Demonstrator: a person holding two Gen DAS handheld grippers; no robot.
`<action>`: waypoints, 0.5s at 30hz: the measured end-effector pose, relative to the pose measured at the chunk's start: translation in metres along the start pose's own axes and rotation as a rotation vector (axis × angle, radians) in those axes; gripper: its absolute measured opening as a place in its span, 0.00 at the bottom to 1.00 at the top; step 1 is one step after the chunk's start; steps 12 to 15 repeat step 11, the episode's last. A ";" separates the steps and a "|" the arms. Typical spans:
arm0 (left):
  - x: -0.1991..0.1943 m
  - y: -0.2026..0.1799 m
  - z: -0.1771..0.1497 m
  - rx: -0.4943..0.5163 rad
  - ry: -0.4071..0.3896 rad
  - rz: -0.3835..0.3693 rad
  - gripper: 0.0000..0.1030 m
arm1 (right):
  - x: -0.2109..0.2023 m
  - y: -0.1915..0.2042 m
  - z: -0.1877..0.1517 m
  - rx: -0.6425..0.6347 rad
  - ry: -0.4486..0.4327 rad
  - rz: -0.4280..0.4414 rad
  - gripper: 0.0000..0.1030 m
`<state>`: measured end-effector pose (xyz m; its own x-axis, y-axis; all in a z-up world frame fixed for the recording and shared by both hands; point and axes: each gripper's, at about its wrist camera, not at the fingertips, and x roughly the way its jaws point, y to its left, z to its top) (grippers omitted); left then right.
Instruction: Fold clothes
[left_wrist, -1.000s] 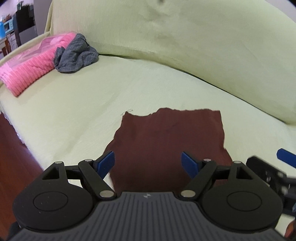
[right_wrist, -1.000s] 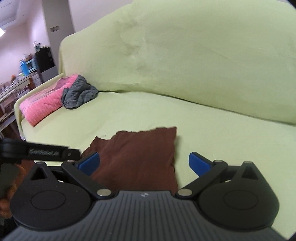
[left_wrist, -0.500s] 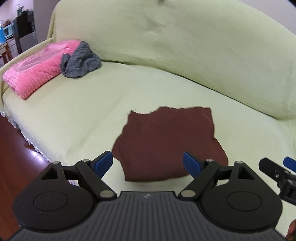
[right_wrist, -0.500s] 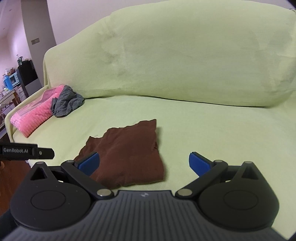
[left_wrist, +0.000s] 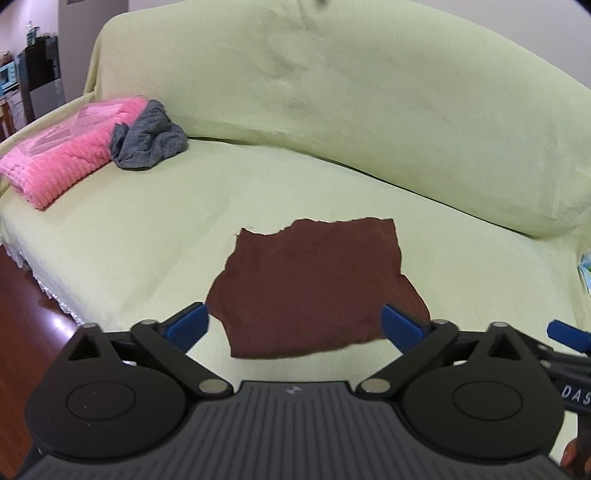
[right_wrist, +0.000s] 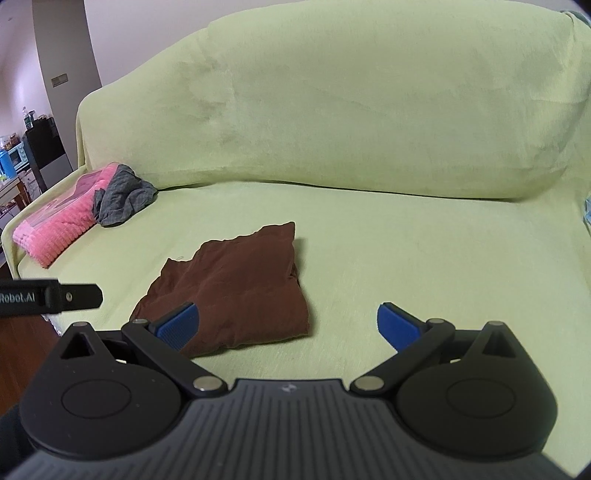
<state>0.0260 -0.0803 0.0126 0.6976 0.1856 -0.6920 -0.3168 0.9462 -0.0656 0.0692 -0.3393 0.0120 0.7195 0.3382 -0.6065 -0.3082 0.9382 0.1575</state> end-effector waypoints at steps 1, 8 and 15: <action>-0.001 0.000 0.001 -0.004 -0.004 0.003 0.99 | 0.000 0.001 -0.001 -0.003 -0.002 -0.002 0.99; -0.001 0.000 0.005 0.014 -0.011 0.022 1.00 | 0.003 0.006 -0.004 -0.017 0.003 -0.008 0.99; 0.000 0.000 0.006 0.026 -0.023 0.027 0.99 | 0.004 0.009 -0.006 -0.029 0.007 -0.010 0.99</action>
